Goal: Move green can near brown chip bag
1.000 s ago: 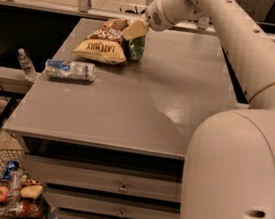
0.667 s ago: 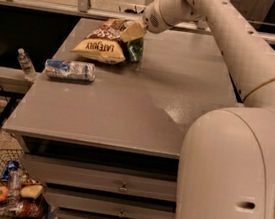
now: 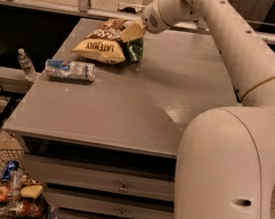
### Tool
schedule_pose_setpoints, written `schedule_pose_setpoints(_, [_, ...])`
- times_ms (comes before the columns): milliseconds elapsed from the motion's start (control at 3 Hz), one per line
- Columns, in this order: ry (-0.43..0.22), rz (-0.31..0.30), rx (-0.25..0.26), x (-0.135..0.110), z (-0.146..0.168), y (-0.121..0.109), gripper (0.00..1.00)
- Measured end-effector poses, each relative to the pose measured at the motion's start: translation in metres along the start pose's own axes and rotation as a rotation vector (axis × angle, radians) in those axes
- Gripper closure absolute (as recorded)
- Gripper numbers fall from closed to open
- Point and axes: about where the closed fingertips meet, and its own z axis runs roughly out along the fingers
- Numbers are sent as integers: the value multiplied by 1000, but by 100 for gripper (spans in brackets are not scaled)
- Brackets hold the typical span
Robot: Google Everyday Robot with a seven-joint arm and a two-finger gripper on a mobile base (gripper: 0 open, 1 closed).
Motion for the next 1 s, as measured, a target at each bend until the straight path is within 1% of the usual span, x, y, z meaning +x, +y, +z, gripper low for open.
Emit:
schedule_pose_setpoints(667, [1,0,-3,-1,1,1,36])
schedule_pose_setpoints(1000, [-2,-3,-6,-1,1,1,5])
